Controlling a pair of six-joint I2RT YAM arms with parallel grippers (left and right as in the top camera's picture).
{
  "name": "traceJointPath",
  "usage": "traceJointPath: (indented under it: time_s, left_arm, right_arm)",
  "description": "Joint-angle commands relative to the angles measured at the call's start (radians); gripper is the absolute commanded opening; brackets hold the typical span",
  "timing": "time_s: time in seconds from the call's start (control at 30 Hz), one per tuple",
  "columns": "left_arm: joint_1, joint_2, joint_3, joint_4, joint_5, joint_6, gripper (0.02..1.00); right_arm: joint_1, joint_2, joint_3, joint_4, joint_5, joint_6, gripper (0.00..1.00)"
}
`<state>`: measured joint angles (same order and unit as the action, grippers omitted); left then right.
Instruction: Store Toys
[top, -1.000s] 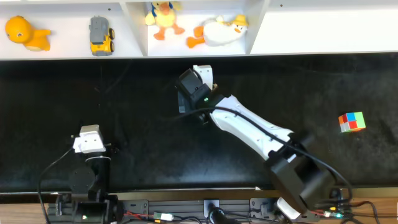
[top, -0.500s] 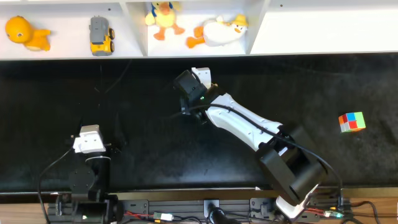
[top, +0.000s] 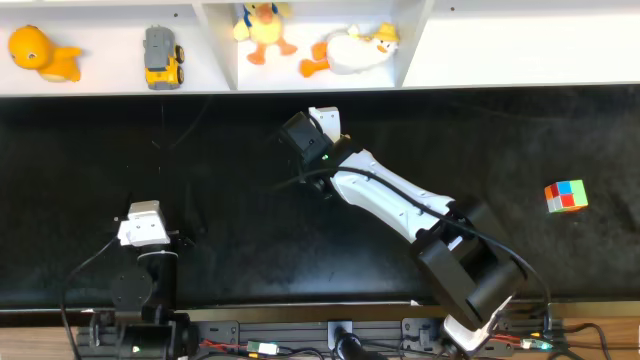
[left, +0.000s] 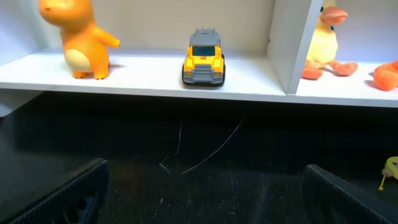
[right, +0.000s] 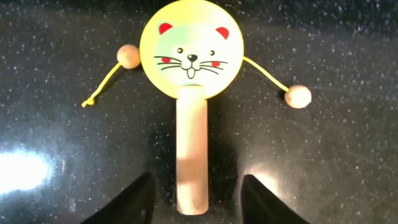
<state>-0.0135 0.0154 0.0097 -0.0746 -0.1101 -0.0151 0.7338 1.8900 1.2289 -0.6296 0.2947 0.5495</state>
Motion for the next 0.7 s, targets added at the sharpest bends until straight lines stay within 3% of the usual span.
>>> traceJointPath:
  time_s: [0.03, 0.23, 0.57, 0.7]
  left_arm:
    - [-0.003, -0.013, -0.002, -0.002, -0.012, 0.023, 0.998]
    - [-0.003, -0.013, -0.002, -0.002, -0.012, 0.023, 0.998]
    - [-0.003, -0.013, -0.002, -0.002, -0.012, 0.023, 0.998]
    - [-0.003, -0.013, -0.002, -0.002, -0.012, 0.023, 0.998]
  right_arm:
    - [-0.002, 0.001, 0.033, 0.002, 0.013, -0.001, 0.465]
    - [-0.002, 0.001, 0.033, 0.002, 0.013, -0.005, 0.334]
    - [-0.002, 0.009, 0.033, 0.002, 0.013, -0.015, 0.334]
    - [-0.001, 0.019, 0.033, 0.003, 0.012, -0.014, 0.391]
